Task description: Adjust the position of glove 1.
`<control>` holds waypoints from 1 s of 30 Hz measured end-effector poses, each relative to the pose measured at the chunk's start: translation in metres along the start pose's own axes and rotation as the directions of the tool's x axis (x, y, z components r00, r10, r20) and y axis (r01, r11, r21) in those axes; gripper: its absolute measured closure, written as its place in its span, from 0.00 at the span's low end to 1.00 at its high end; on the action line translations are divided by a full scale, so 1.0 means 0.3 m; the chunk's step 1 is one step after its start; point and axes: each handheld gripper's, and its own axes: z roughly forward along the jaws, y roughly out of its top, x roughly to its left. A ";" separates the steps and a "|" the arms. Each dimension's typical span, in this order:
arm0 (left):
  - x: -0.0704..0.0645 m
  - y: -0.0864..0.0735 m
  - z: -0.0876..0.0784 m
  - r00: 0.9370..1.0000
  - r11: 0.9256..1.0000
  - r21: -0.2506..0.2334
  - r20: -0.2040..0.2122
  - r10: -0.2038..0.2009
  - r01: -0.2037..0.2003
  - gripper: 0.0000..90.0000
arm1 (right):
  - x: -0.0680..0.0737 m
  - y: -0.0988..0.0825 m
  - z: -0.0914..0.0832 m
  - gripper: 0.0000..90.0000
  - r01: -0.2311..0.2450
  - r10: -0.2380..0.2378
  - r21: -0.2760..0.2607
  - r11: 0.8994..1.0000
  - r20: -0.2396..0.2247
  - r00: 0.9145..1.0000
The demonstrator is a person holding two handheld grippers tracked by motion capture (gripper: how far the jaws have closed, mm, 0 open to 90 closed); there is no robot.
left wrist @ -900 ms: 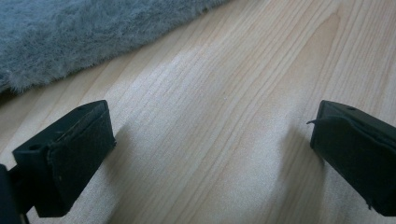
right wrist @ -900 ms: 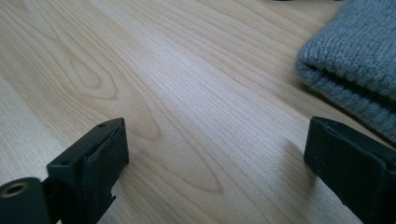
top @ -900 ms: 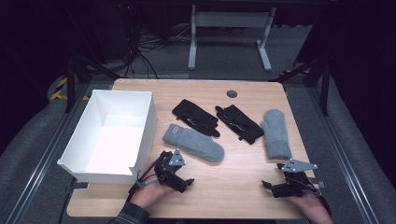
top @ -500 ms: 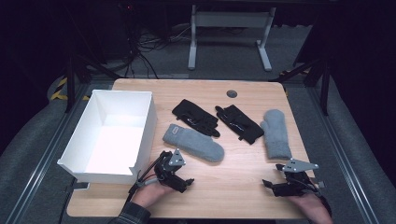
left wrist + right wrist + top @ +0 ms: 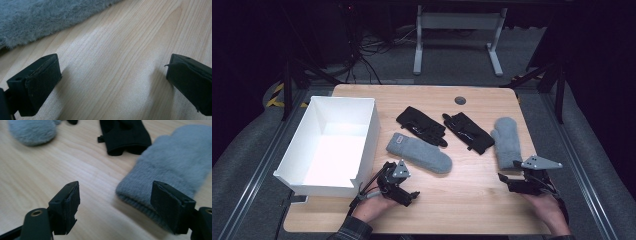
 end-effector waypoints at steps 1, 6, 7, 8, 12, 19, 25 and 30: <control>0.000 0.000 0.000 1.000 1.000 0.000 0.000 0.000 0.000 0.00 | -0.011 0.008 0.004 0.27 -0.008 0.008 -0.003 1.000 0.012 1.000; 0.000 0.000 0.000 1.000 1.000 0.000 -0.001 0.001 -0.001 0.00 | -0.055 0.045 0.024 0.30 -0.043 0.044 -0.008 0.999 0.055 0.998; 0.000 0.000 0.000 1.000 1.000 0.000 -0.001 0.001 -0.001 0.00 | -0.063 0.054 0.028 0.31 -0.044 0.045 -0.013 0.999 0.064 0.997; 0.000 0.000 0.000 1.000 1.000 0.000 -0.001 0.000 0.000 0.00 | -0.070 0.063 0.034 0.32 -0.047 0.048 -0.018 0.999 0.073 0.996; 0.001 0.001 0.000 1.000 1.000 0.000 -0.001 0.001 -0.001 0.00 | -0.095 0.094 0.064 0.35 -0.062 0.064 -0.018 0.998 0.101 0.993; 0.000 0.001 0.000 1.000 1.000 0.000 -0.001 -0.001 0.001 0.00 | -0.144 0.117 0.120 0.40 -0.096 0.097 -0.015 0.995 0.123 0.988; 0.000 0.002 0.001 1.000 1.000 0.001 0.000 -0.002 0.002 0.00 | -0.195 0.117 0.158 0.43 -0.133 0.132 -0.001 0.991 0.147 0.980; 0.000 0.002 0.001 1.000 1.000 0.001 -0.003 -0.001 0.001 0.00 | -0.216 0.107 0.188 0.48 -0.155 0.151 0.020 0.988 0.154 0.976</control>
